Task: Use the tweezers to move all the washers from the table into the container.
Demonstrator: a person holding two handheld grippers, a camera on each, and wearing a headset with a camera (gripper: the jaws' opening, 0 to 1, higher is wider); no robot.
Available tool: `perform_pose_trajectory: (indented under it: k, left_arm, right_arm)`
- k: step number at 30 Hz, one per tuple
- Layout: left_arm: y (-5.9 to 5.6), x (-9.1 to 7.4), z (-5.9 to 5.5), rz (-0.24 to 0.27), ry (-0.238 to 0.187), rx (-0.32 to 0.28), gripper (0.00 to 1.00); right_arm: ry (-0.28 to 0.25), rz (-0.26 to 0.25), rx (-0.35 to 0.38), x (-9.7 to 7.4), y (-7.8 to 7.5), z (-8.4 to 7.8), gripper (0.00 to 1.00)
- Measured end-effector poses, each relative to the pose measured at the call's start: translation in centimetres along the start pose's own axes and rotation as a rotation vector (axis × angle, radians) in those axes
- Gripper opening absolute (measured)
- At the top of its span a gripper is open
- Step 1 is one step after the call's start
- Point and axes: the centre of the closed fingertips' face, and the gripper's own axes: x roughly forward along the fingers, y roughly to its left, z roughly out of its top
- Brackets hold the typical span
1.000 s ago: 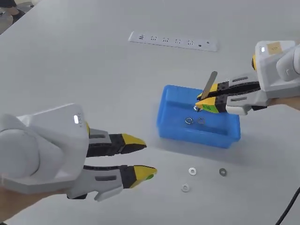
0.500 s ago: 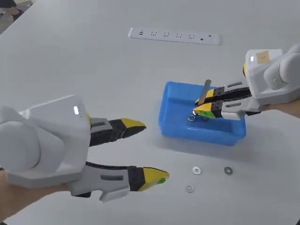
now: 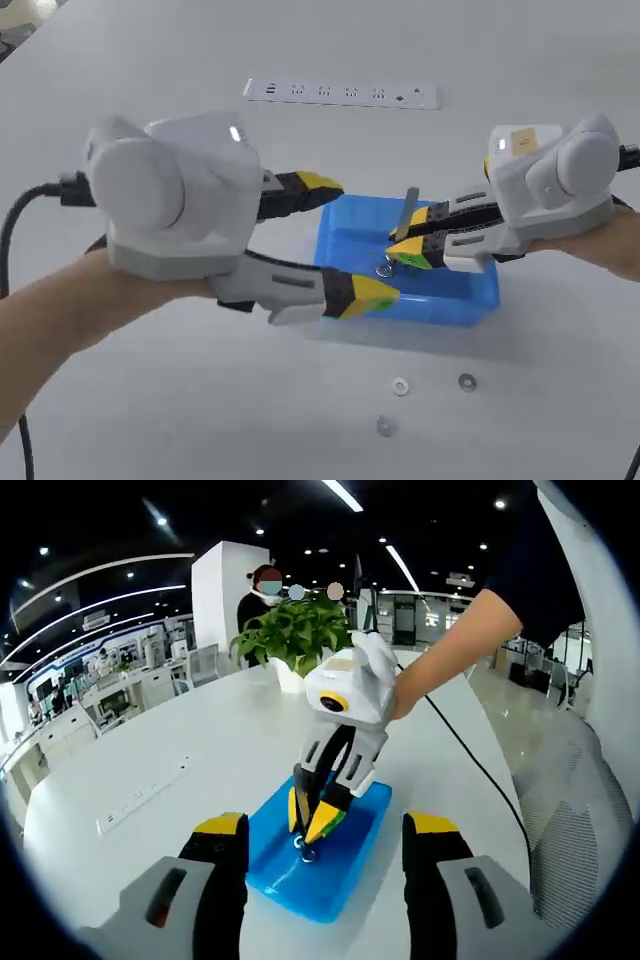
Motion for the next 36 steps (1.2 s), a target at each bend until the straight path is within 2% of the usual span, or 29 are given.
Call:
perform_pose_trajectory:
  k: [1,4,6,7,12,16,21,23,25,30,32,36]
  left_arm:
    - [0.5,0.4,0.5,-0.006,-0.018,-0.002,0.64]
    - [1.5,1.6,1.2,-0.025,-0.031,0.005,0.56]
    - [1.8,2.3,1.1,-0.039,-0.020,0.019,0.51]
    - [2.0,2.7,0.9,-0.050,0.000,0.032,0.49]
    - [2.3,3.9,0.7,-0.067,0.012,0.050,0.35]
    - [2.0,4.5,-0.3,-0.097,0.055,0.068,0.27]
    - [1.7,4.5,-0.3,-0.108,0.063,0.074,0.22]
    - [1.6,4.6,-0.3,-0.114,0.069,0.083,0.17]
    - [1.6,4.6,-0.3,-0.117,0.073,0.111,0.09]
    - [1.2,4.5,-0.4,-0.141,0.090,0.111,0.08]
    - [1.1,4.5,-0.3,-0.149,0.098,0.138,0.08]
    - [1.1,4.5,-0.3,-0.159,0.098,0.153,0.06]
  right_arm:
    - [-0.004,0.000,-0.003,-0.1,0.1,0.0,0.09]
    - [-0.005,-0.001,-0.002,-0.1,0.1,0.0,0.09]
    - [-0.005,-0.001,0.000,-0.1,0.1,0.0,0.09]
    - [-0.004,-0.003,0.000,-0.1,0.0,0.0,0.09]
    - [-0.003,-0.001,-0.005,-0.2,0.0,0.0,0.09]
    - [-0.001,0.002,-0.008,-0.1,0.0,0.0,0.09]
    - [0.004,0.007,-0.016,-0.1,0.0,0.0,0.09]
    - [0.004,0.007,-0.014,-0.1,0.0,0.1,0.09]
    - [0.006,0.009,-0.019,0.0,0.0,0.1,0.09]
    - [0.017,0.011,-0.029,-0.1,0.0,0.0,0.10]
    - [0.019,0.010,-0.030,-0.1,0.0,0.0,0.10]
    - [0.026,-0.005,-0.034,-0.1,-0.2,-0.1,0.11]
